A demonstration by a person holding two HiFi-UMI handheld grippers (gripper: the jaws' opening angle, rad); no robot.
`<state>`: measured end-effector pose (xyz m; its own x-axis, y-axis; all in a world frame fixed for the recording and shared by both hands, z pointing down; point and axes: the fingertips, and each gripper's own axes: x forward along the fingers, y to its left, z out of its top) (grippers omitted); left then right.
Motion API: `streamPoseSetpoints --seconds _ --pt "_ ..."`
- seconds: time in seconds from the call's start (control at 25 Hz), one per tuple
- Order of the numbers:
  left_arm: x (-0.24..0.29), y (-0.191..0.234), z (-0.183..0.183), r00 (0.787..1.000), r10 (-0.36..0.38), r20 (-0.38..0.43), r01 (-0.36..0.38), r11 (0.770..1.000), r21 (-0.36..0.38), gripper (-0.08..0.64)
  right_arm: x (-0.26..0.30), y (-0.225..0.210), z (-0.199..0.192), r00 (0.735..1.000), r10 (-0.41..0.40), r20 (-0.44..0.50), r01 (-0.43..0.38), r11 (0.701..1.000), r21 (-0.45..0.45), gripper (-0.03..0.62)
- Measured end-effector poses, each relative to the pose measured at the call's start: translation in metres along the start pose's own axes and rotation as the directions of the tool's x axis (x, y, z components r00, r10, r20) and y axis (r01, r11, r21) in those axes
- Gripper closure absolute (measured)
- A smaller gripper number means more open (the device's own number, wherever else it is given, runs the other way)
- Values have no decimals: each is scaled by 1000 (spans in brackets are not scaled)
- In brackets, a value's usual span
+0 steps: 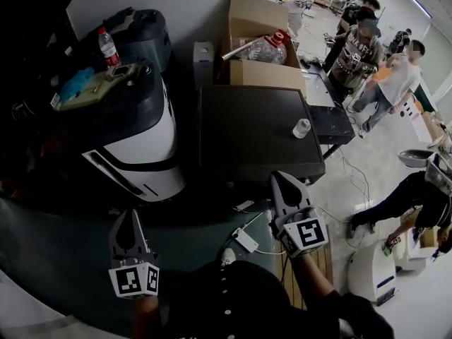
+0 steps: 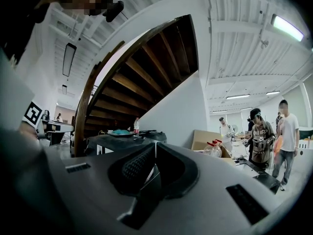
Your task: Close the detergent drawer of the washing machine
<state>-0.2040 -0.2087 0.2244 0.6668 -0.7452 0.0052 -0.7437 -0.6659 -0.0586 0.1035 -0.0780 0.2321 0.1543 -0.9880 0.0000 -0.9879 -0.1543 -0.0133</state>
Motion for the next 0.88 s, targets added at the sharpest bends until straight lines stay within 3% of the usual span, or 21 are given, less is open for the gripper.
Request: streamPoseSetpoints --seconds 0.6,0.88 --pt "0 -1 -3 1000 4 -9 -4 1000 5 552 1 -1 -9 1000 8 -10 -8 999 -34 558" --pt "2 -3 -5 1000 1 -9 -1 1000 10 552 7 3 1 1000 6 29 -6 1000 6 558"
